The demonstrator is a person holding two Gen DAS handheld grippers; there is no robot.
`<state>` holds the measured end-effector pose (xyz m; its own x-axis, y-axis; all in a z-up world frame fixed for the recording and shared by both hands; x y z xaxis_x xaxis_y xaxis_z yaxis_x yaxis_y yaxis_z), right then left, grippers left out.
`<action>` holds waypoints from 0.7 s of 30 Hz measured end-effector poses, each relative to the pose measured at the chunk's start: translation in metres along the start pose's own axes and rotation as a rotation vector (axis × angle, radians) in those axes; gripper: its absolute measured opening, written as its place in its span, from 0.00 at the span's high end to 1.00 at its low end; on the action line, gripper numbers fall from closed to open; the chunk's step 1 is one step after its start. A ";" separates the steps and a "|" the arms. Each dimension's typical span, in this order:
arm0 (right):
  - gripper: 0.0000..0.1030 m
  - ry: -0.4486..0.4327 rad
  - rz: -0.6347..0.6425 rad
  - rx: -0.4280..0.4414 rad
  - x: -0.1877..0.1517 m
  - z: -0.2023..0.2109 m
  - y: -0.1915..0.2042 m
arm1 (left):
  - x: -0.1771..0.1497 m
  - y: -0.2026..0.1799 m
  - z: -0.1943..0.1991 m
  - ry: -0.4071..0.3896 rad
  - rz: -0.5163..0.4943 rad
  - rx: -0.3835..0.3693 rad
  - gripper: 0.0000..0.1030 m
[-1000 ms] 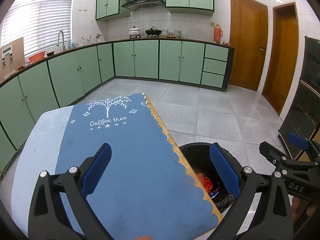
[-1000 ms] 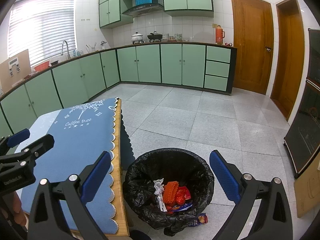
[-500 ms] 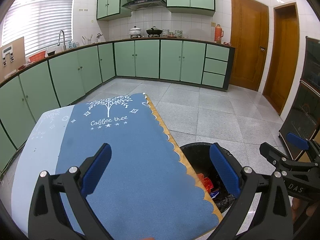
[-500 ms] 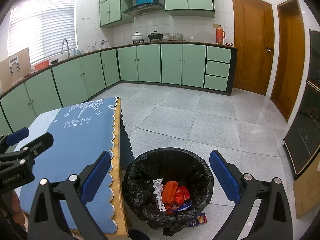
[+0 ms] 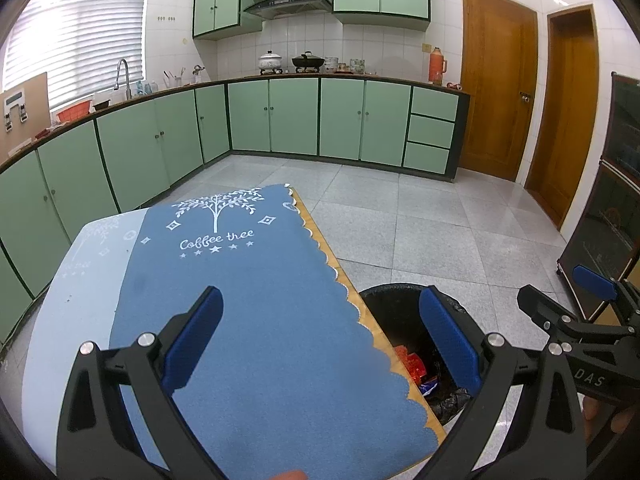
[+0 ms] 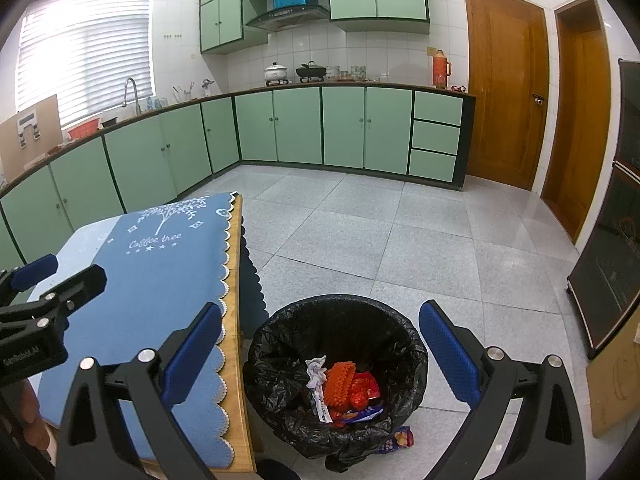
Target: Collect trash
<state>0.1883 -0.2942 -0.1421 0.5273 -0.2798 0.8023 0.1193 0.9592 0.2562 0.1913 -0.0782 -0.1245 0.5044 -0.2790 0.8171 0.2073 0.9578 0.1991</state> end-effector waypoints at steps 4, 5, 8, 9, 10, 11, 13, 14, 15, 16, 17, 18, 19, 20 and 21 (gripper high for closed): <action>0.06 0.001 -0.001 0.000 0.000 0.000 0.000 | 0.000 -0.001 0.001 0.001 -0.002 0.000 0.07; 0.06 0.001 -0.001 0.000 0.000 0.000 0.000 | 0.000 -0.001 0.000 0.001 -0.001 -0.001 0.07; 0.06 0.002 0.000 0.000 -0.001 -0.001 -0.001 | 0.001 -0.001 0.000 0.000 -0.002 0.000 0.07; 0.06 0.002 0.000 0.000 -0.001 -0.001 -0.001 | 0.000 -0.001 0.001 0.000 -0.002 0.000 0.07; 0.06 0.002 0.000 0.001 -0.001 -0.001 -0.001 | 0.000 -0.001 0.000 0.001 -0.002 0.000 0.07; 0.06 0.001 -0.001 0.001 -0.001 -0.001 -0.001 | 0.001 -0.001 0.001 0.001 -0.001 0.000 0.07; 0.06 0.001 0.000 0.001 -0.001 -0.001 -0.001 | 0.000 -0.001 0.001 0.000 -0.001 -0.001 0.07; 0.06 0.002 -0.001 0.001 -0.001 -0.001 -0.001 | 0.000 -0.001 0.001 0.000 -0.002 -0.001 0.07; 0.06 0.001 -0.001 0.001 0.000 -0.001 -0.001 | 0.000 -0.001 0.001 0.000 -0.002 -0.001 0.07; 0.06 0.001 0.000 0.001 -0.001 -0.001 -0.001 | 0.001 -0.002 0.001 0.001 -0.001 -0.001 0.07; 0.06 0.002 0.000 0.000 0.000 -0.001 -0.001 | 0.000 -0.001 0.001 0.000 -0.001 -0.001 0.07; 0.06 0.001 0.001 0.000 -0.001 -0.002 -0.001 | 0.000 -0.001 0.001 0.000 0.000 -0.001 0.07; 0.06 0.001 0.001 0.001 -0.001 -0.002 -0.001 | 0.001 -0.002 0.001 0.001 0.000 0.000 0.07; 0.06 0.001 0.001 0.001 -0.001 -0.002 -0.001 | 0.001 -0.002 0.001 0.001 0.000 0.000 0.07; 0.06 0.001 0.000 0.001 -0.001 -0.002 -0.001 | 0.001 -0.002 0.001 0.001 -0.001 -0.001 0.07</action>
<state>0.1899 -0.2949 -0.1442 0.5281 -0.2794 0.8019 0.1180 0.9593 0.2565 0.1909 -0.0801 -0.1239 0.5048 -0.2797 0.8166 0.2085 0.9575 0.1991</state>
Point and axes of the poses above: each gripper's, at about its wrist camera, not at the fingertips, and z roughly against the way its jaws point, y to its left, x to its top, the point moved 10 cm from there along -z, roughly the way its jaws point, and after that the axes turned 15 degrees about -z, right-handed, at the moved point
